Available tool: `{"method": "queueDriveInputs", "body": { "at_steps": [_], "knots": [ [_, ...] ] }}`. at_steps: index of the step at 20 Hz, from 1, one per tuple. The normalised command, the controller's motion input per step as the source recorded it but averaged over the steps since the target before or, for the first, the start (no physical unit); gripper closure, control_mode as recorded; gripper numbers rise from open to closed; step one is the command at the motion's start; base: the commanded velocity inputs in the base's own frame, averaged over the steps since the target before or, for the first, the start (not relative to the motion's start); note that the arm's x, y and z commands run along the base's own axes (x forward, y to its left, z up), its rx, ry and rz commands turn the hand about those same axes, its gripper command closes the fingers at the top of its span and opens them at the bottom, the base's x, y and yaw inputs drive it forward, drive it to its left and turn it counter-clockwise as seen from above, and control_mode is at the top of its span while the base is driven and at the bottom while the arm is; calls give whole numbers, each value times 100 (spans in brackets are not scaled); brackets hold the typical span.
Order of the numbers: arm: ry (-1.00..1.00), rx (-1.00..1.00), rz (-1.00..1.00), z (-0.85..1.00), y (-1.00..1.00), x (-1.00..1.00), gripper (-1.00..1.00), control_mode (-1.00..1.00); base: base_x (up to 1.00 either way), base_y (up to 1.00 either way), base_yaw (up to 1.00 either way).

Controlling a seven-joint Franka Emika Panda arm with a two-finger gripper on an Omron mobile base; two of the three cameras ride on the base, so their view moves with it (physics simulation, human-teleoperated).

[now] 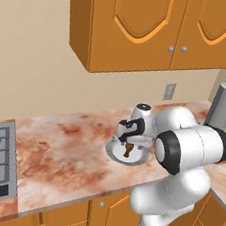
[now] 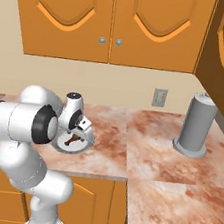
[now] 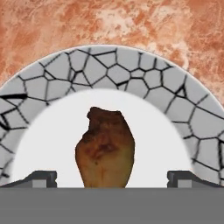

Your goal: Pick up the knife from the drawer and place it on the cutting board. Then place the meat from the plate to the cutting board.

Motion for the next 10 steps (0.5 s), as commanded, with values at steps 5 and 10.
{"method": "queueDriveInputs", "body": {
  "at_steps": [5,10],
  "knots": [
    [6,0,0,-26,7,26,-100,-100,0,0,0],
    [3,0,0,-41,8,17,100,-100,0,0,0]
  ]
}}
